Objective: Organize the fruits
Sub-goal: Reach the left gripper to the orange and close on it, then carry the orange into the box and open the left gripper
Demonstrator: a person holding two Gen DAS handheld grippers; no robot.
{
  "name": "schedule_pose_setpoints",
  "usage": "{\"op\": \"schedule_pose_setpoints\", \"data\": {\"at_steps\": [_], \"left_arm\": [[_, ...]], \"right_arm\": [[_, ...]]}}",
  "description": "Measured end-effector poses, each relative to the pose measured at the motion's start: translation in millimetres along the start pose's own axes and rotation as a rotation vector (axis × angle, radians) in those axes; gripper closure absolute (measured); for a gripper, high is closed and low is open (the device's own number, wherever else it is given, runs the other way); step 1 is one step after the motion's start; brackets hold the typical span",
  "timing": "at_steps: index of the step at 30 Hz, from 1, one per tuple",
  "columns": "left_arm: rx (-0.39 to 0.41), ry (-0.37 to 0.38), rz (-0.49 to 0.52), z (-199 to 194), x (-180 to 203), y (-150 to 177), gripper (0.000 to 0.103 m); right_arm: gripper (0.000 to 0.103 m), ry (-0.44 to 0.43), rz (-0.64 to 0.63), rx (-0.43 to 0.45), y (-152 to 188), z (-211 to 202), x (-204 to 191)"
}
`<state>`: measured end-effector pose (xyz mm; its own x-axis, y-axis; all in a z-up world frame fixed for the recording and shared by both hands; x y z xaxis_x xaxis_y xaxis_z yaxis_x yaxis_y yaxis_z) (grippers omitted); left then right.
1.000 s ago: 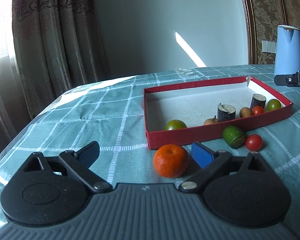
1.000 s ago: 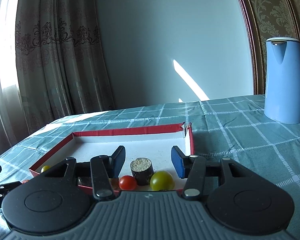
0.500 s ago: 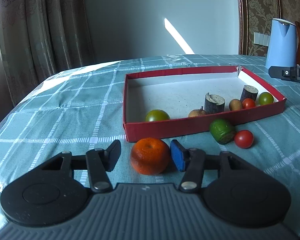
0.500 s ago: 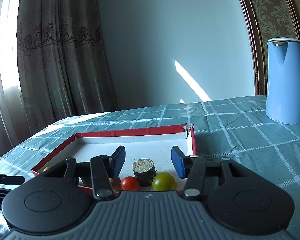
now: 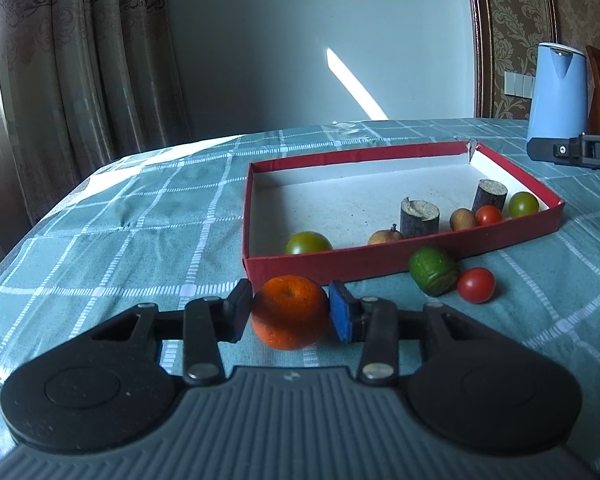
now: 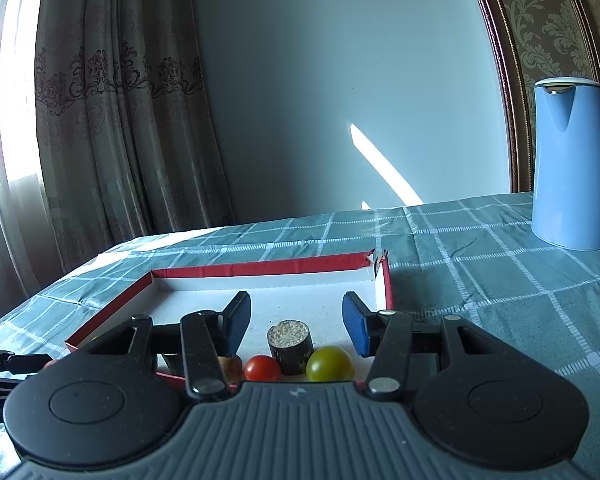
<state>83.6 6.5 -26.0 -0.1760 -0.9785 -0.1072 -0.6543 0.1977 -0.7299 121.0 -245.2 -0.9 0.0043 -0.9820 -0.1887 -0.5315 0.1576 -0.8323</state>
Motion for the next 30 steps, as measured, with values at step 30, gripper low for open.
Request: {"op": "schedule_pose_setpoints", "data": {"at_steps": [30], "left_arm": [[0.062, 0.077, -0.105, 24, 12, -65, 0.053]], "right_arm": [[0.053, -0.011, 0.007, -0.045, 2, 8, -1]]}}
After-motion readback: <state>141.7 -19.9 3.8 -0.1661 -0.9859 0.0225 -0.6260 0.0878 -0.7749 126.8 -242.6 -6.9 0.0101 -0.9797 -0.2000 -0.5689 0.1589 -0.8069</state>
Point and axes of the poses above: each gripper's, at about its wrist camera, not at the fingertips, and z roughly the way its jaws point, x to its right, y to its underside, the point moved 7 cm from there along z, roughly the way its jaws point, and after that the axes turned 14 degrees about -x, right-handed, at the moved point
